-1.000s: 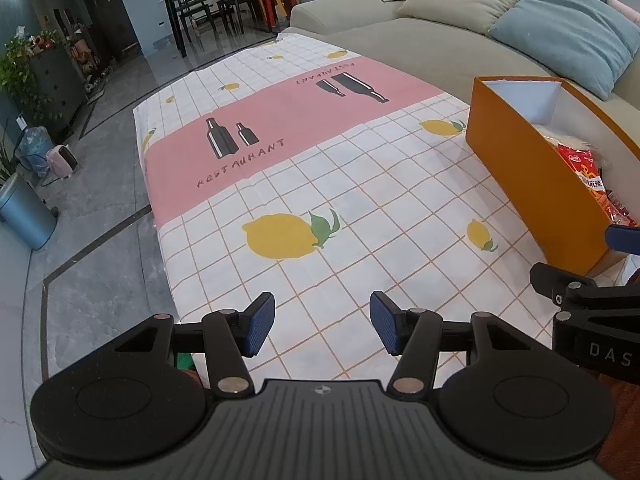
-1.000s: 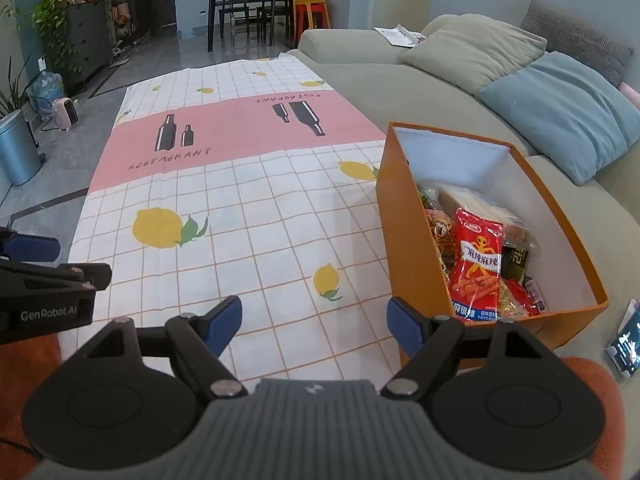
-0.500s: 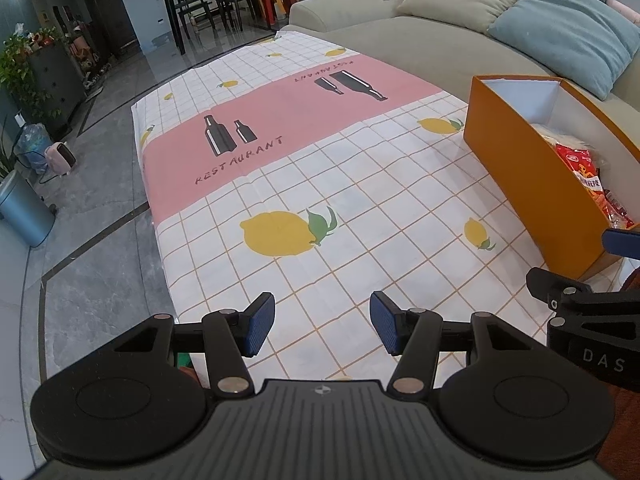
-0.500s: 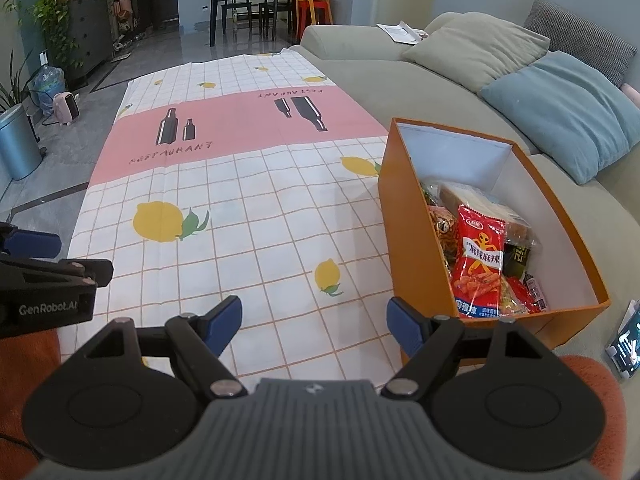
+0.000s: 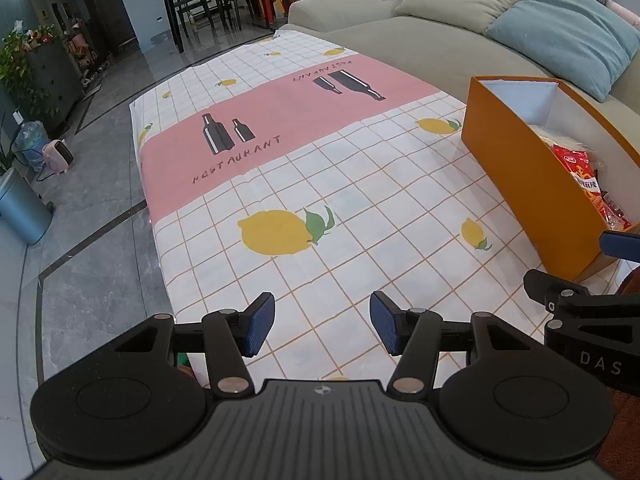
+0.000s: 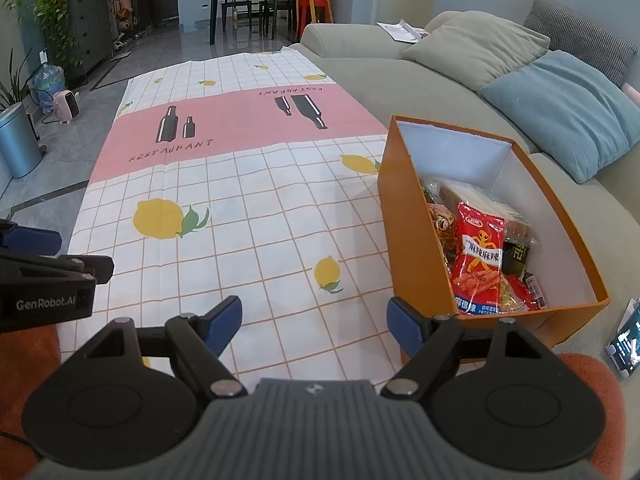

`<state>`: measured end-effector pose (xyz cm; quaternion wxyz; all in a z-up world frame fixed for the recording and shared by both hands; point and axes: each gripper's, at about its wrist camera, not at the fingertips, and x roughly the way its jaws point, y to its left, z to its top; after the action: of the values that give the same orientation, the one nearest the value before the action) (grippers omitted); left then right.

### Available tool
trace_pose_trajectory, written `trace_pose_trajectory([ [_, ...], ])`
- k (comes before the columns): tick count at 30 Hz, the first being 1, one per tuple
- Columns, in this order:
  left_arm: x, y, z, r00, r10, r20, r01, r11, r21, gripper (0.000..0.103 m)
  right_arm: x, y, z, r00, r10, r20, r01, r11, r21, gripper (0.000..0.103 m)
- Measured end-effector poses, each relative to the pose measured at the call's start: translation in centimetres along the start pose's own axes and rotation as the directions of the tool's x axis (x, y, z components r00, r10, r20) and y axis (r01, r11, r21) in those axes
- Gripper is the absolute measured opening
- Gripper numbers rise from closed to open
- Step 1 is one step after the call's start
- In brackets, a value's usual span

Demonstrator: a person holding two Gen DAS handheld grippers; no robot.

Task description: Organize snacks

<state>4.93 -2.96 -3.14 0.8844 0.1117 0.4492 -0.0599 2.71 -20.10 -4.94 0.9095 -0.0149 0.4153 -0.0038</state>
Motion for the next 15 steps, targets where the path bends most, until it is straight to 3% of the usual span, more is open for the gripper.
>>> trace_pose_trajectory([
  [15,-0.02,0.01,-0.02,1.000,0.000,0.000,0.000,1.000,0.000,0.065,0.05,0.08,-0.09,1.000,0.003,-0.009,-0.003,1.000,-0.003,0.078],
])
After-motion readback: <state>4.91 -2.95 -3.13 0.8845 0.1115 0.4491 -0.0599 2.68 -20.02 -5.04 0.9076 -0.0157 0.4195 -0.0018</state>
